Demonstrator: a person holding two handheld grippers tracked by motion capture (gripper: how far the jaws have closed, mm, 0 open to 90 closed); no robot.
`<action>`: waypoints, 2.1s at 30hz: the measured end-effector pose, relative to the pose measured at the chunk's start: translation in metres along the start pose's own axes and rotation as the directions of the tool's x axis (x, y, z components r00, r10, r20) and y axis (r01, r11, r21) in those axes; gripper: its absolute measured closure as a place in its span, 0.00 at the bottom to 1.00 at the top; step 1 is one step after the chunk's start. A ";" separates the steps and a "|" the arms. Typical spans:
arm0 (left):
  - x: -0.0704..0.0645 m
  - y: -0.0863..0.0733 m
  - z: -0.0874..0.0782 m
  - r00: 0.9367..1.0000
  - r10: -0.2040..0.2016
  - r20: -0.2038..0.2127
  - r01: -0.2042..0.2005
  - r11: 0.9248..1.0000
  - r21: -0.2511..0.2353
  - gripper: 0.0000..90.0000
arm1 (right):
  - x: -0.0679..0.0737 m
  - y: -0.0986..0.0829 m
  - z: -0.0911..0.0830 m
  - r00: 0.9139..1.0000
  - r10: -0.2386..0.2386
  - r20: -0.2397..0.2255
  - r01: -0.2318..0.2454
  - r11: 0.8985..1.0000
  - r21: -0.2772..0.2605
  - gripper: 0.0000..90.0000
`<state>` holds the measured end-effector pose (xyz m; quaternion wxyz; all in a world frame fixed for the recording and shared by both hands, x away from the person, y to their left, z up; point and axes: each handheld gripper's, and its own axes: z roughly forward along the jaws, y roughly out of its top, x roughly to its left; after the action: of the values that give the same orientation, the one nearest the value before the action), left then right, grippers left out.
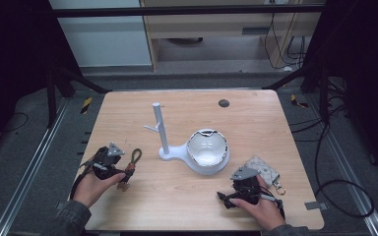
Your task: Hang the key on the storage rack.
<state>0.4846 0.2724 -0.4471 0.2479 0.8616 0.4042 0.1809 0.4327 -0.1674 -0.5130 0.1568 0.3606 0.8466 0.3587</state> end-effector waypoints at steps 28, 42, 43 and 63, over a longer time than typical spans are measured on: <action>0.011 0.022 0.028 0.995 -0.073 0.070 0.056 0.976 0.210 0.55 | 0.000 0.000 0.000 1.000 -0.002 0.000 0.002 1.000 -0.001 0.00; 0.013 0.019 0.036 0.992 -0.107 0.071 0.089 0.970 0.227 0.62 | 0.000 0.000 0.000 1.000 -0.001 0.000 0.001 1.000 -0.002 0.00; 0.013 0.018 0.036 0.992 -0.107 0.072 0.088 0.970 0.228 0.63 | 0.000 0.000 0.000 1.000 -0.002 0.000 0.002 1.000 -0.001 0.00; 0.011 0.016 0.029 0.995 -0.074 0.070 0.061 0.983 0.173 0.73 | 0.000 0.000 0.000 1.000 -0.004 -0.001 0.004 1.000 -0.001 0.00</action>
<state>0.5161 0.2644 -0.4606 0.1942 0.8718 0.4375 0.1040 0.4328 -0.1676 -0.5131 0.1572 0.3587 0.8471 0.3593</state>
